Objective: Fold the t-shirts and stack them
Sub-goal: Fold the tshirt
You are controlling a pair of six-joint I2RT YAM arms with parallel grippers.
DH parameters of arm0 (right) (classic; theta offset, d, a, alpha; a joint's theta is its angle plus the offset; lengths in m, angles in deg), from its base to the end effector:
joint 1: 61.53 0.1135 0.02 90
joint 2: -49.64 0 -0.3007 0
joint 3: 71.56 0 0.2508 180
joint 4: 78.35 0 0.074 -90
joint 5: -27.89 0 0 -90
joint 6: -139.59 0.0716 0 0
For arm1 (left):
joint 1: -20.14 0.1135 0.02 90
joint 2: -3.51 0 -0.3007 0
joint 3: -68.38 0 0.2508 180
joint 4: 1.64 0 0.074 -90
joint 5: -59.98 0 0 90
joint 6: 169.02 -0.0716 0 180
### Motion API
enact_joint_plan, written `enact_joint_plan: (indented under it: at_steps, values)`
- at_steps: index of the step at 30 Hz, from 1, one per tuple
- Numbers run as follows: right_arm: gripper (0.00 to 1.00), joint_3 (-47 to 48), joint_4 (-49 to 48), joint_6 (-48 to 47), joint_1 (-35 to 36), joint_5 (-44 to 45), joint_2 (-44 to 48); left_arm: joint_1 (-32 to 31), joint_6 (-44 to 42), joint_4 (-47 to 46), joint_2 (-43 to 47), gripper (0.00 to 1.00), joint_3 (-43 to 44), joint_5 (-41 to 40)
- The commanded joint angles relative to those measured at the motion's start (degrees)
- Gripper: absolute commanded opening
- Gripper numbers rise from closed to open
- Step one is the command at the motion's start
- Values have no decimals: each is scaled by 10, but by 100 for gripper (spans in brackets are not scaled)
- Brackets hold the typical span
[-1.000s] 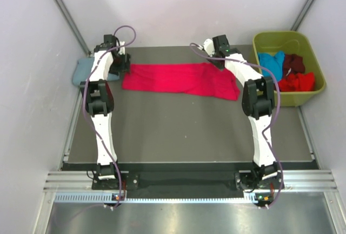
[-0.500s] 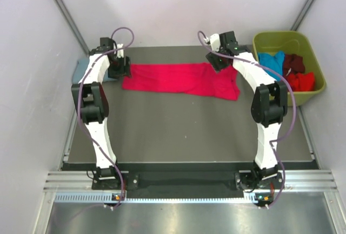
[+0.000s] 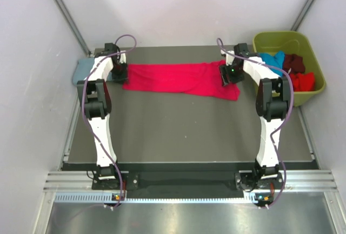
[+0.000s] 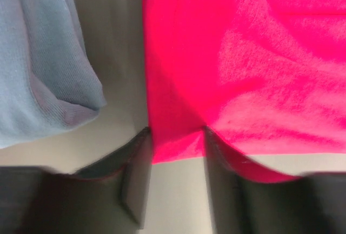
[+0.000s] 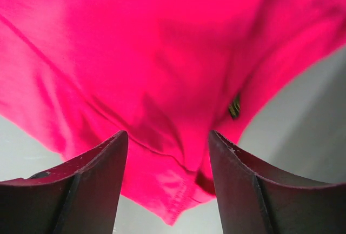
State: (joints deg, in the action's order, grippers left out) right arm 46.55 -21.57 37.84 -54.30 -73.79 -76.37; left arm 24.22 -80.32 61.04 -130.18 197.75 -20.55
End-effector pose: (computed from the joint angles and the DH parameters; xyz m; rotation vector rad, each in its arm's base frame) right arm 0.5010 0.0782 0.1920 -0.5030 2.6351 0.2503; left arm 0.5338 0.0263 0.1789 -0.0202 2.7269 -0.1996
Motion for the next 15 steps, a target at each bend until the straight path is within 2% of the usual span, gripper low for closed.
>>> enact_joint_plan:
  at_steps: [1,4,6,7,9,10,13,15]
  values:
    - [61,-17,6,7,-12,-5,9,1,-5,-2,-9,30,14,3]
    - [59,-36,6,6,-13,2,9,1,-5,0,-4,0,3,4]
    - [51,-47,5,6,-12,10,6,1,-5,4,3,0,-12,5]
    - [39,-49,5,6,-12,19,3,1,-5,4,6,0,-19,5]
    - [28,-51,4,4,-12,30,-1,0,-5,4,18,0,-42,8]
    - [16,-50,3,1,-12,36,-6,1,-5,4,23,0,-49,8]
    - [5,-32,4,-2,-14,48,-20,0,-5,6,42,0,-76,4]
    - [2,-5,3,-3,-18,52,-30,0,-5,8,61,0,-100,6]
